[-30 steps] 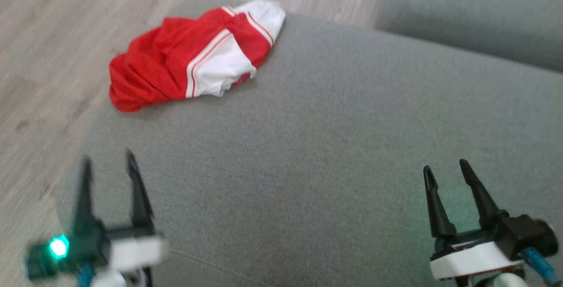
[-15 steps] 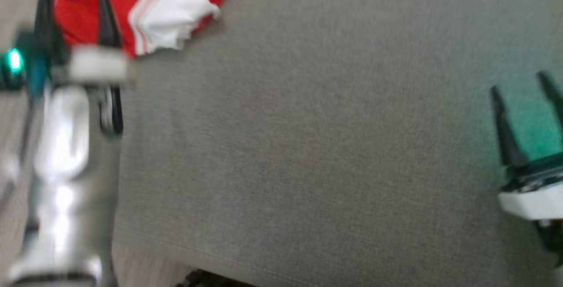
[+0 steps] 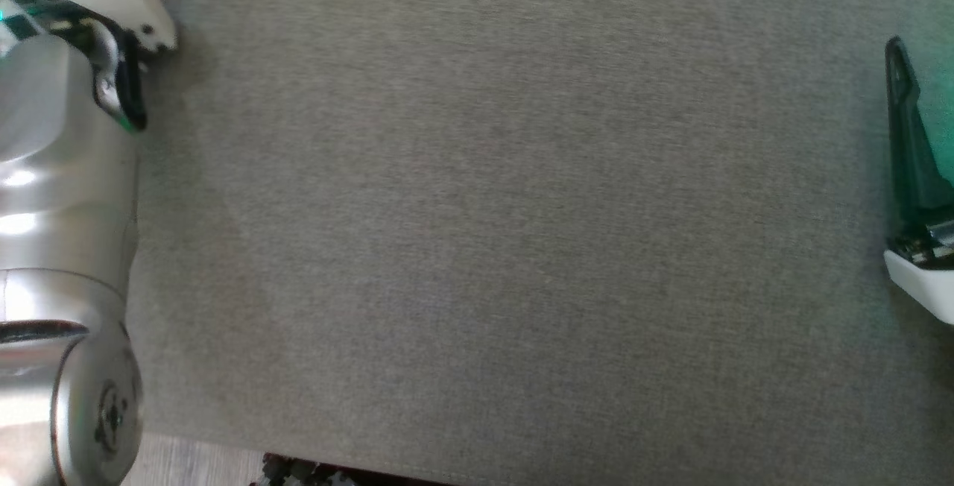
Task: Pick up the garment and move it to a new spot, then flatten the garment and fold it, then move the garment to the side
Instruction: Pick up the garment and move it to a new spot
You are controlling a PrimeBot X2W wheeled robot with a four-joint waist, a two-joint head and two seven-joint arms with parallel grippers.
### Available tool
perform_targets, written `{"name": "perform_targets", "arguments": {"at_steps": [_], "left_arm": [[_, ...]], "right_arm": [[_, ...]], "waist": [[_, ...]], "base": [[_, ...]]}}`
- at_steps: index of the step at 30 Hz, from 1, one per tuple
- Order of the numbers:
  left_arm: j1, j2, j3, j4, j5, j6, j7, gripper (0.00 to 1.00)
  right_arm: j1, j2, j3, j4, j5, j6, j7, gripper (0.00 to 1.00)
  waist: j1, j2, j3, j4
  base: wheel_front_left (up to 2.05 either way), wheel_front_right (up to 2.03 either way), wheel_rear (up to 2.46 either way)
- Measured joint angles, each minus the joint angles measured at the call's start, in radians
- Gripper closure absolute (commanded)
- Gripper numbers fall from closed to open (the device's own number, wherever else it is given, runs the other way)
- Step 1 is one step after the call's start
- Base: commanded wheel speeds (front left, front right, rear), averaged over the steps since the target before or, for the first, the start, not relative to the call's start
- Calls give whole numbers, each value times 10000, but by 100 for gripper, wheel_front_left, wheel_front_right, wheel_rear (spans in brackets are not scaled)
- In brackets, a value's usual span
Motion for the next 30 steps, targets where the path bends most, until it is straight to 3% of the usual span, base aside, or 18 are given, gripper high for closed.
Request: {"name": "perform_targets", "arguments": {"at_steps": [6, 13, 22, 30], "left_arm": [[-12, 314, -407, 194, 291, -192, -1755, 100], [-344, 562, -1281, -1179, 972, -523, -2330, 100], [-402, 581, -2393, -4284, 1409, -1145, -2372, 100], [564, -27, -3659, -6349, 667, -1490, -863, 100]], "right_arm": [[-270, 389, 73, 370, 0, 0, -8, 0], [-157, 1358, 629, 1244, 12, 0, 92, 0], [318, 2301, 959, 1557, 194, 0, 92, 0], [1048, 2907, 972, 1557, 395, 0, 92, 0]], "waist": [[3, -1, -211, -246], [3, -1, -1453, -484], [-1, 0, -3439, -1490], [-1, 0, -4759, -3105]], "base": [[0, 0, 0], [0, 0, 0], [0, 0, 0], [0, 0, 0]]}}
